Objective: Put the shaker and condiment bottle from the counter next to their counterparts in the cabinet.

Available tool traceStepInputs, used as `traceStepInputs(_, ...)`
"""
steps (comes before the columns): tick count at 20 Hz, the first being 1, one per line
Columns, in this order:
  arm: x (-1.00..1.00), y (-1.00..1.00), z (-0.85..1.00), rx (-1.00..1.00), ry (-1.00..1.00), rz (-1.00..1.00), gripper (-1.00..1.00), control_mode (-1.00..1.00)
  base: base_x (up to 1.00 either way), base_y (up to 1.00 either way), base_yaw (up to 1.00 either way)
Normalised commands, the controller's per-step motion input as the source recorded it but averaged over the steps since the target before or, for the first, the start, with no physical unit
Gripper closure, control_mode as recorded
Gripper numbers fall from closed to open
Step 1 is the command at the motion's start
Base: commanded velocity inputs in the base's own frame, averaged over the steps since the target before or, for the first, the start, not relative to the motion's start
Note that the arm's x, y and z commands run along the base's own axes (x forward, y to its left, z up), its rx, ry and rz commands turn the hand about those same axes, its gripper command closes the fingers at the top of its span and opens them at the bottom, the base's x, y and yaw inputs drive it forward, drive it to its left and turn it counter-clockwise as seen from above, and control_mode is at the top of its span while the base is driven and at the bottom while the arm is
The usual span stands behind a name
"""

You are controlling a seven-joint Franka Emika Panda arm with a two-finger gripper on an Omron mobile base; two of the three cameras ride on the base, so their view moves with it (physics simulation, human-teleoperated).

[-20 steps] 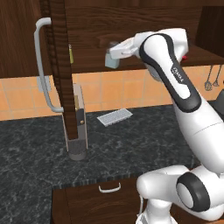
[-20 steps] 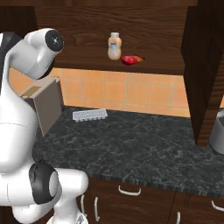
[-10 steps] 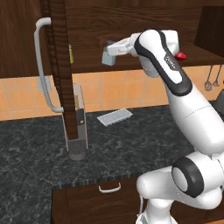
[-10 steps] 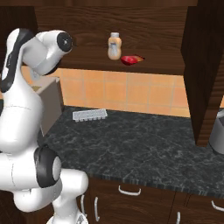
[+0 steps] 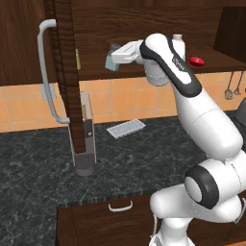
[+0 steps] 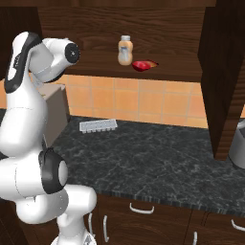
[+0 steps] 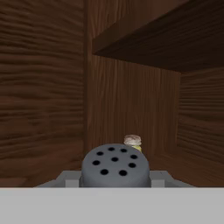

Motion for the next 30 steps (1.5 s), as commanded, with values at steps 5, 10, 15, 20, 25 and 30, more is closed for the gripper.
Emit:
traceStepInputs(5,0.53,0.16,0.01,0.00,0.03,0.00,1.00,-1.00,0.00,0.00,0.00)
traceStepInputs(10,0.52,0.10,0.00,0.00,0.00,0.00,1.00,-1.00,0.00,0.00,0.00)
traceStepInputs(15,0.11,0.42,0.00,0.00,-0.02,0.00,1.00,-1.00,0.00,0.00,0.00)
traceStepInputs(20,0.33,0.33,0.00,0.00,-0.02,0.00,1.00,-1.00,0.00,0.00,0.00)
traceStepInputs(25,0.34,0.06,-0.11,-0.01,-0.04,0.00,1.00,-1.00,0.00,0.00,0.00)
traceStepInputs(30,0.29,0.01,-0.16,0.00,-0.07,0.02,1.00,-1.00,0.00,0.00,0.00)
